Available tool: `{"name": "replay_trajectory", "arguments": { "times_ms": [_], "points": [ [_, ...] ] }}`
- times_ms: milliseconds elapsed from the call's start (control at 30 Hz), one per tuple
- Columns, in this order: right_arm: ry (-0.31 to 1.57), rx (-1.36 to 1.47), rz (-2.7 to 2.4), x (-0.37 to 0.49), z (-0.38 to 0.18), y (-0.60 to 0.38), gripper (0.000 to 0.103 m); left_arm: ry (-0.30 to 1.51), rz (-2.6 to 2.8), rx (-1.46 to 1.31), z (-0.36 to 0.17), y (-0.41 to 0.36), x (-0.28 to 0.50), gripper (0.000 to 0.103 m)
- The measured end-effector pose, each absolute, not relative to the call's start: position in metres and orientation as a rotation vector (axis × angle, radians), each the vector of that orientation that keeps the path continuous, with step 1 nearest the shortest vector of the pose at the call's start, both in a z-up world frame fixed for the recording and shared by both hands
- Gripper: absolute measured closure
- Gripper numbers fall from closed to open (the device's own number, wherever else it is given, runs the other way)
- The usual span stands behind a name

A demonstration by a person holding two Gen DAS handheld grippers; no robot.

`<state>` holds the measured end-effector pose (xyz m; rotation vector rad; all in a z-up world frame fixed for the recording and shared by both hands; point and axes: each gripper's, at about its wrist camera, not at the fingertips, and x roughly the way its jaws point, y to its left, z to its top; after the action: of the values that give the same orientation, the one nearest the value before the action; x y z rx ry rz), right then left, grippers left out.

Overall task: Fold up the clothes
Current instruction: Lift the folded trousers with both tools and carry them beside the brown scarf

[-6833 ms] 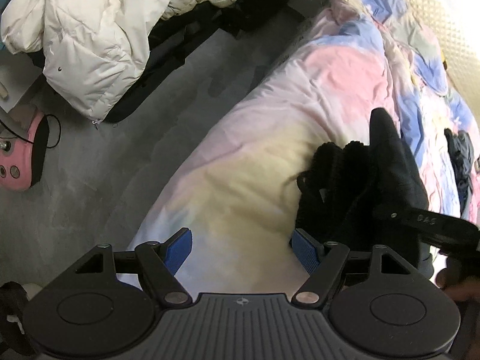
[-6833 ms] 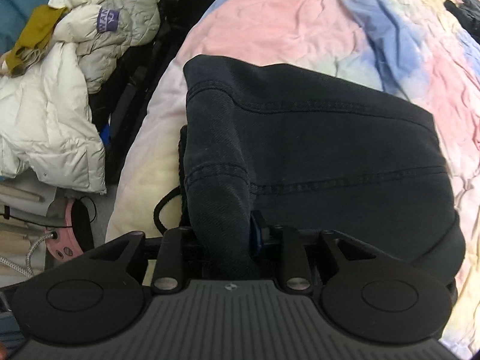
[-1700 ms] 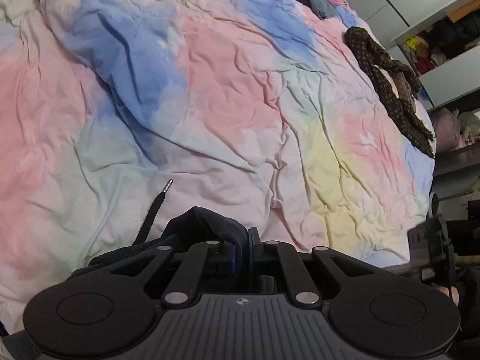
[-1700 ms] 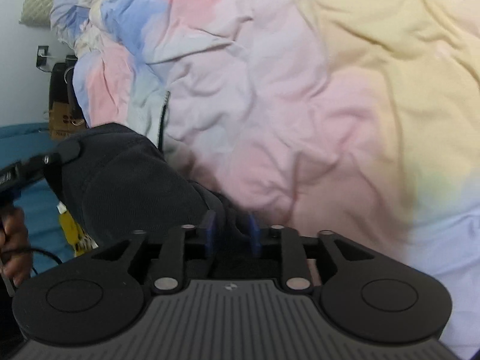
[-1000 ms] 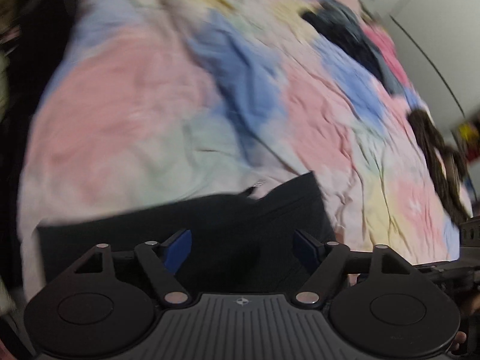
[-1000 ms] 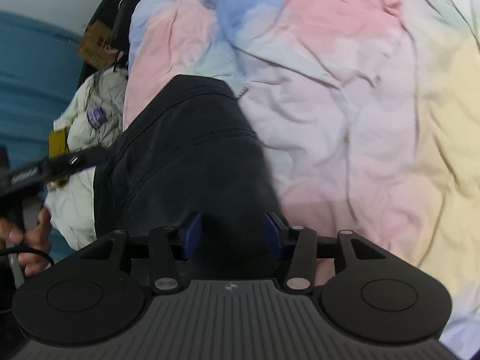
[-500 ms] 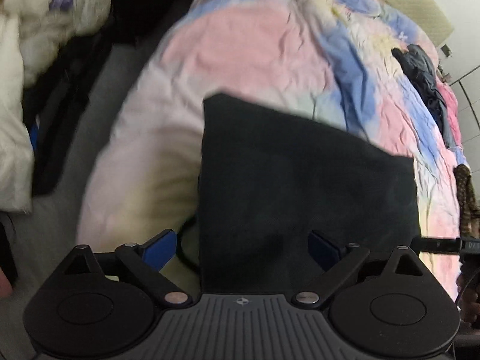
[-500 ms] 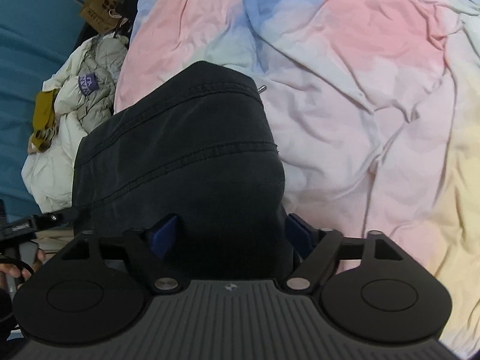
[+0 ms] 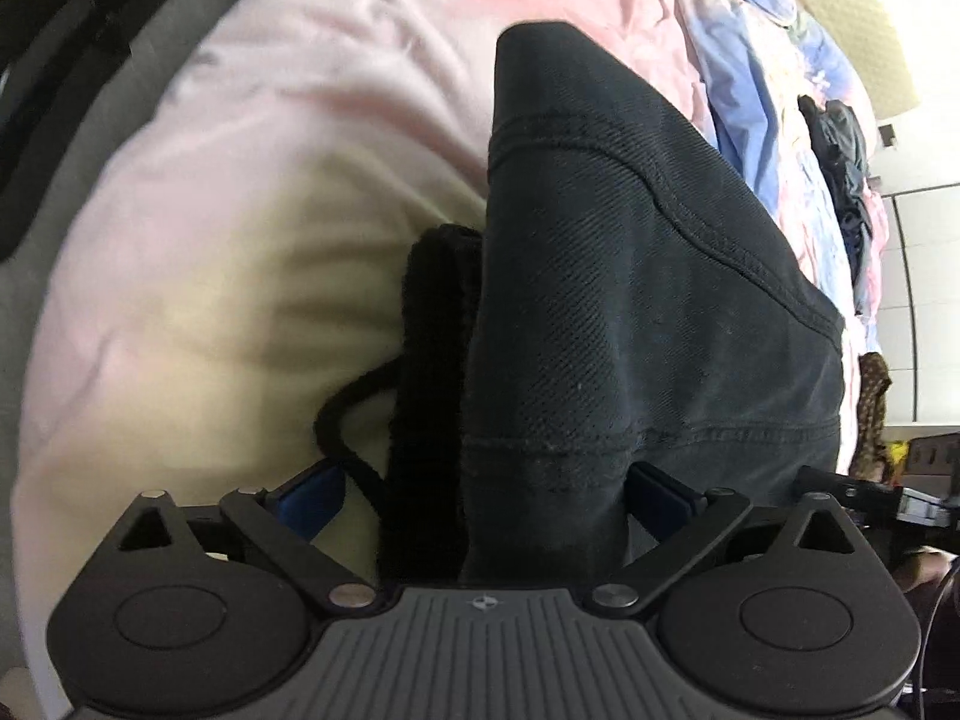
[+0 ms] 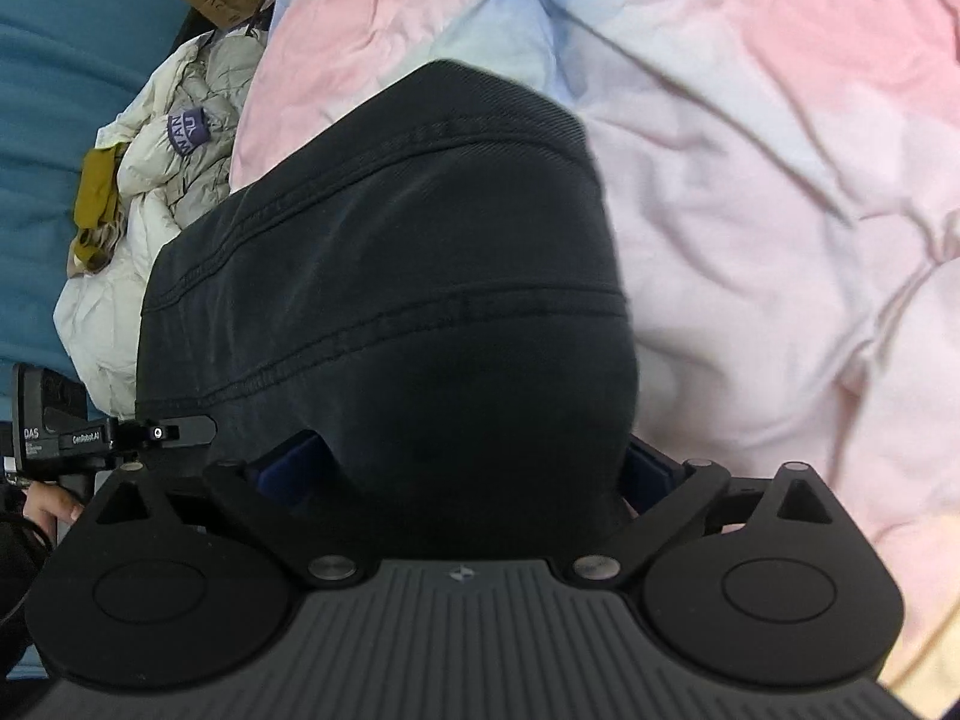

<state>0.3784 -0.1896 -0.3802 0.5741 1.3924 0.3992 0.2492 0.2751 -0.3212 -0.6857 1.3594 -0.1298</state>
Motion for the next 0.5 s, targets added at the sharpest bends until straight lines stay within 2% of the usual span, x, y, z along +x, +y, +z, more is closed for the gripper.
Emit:
{"name": "replay_trajectory", "arguments": {
  "times_ms": [33,100,200,367,500],
  "points": [
    [1.385,0.577,0.390,0.377,-0.381,-0.188,0.007,1.358,-0.130,-0.680,-0.321,0.272,0.250,0.017],
    [1.376,0.573,0.378,0.373,-0.382,-0.187,0.034,1.348,-0.138,-0.667,-0.318,0.264,0.251,0.036],
    [1.373,0.557,0.404,0.368,-0.372,-0.188,0.056,1.328,-0.114,-0.640,-0.308,0.255,0.246,0.048],
    [1.357,0.508,0.416,0.366,-0.338,-0.185,0.067,1.298,-0.079,-0.645,-0.284,0.247,0.233,0.062],
    [1.323,0.548,0.401,0.354,-0.311,-0.192,0.071,1.273,-0.070,-0.638,-0.258,0.237,0.219,0.064]
  ]
}}
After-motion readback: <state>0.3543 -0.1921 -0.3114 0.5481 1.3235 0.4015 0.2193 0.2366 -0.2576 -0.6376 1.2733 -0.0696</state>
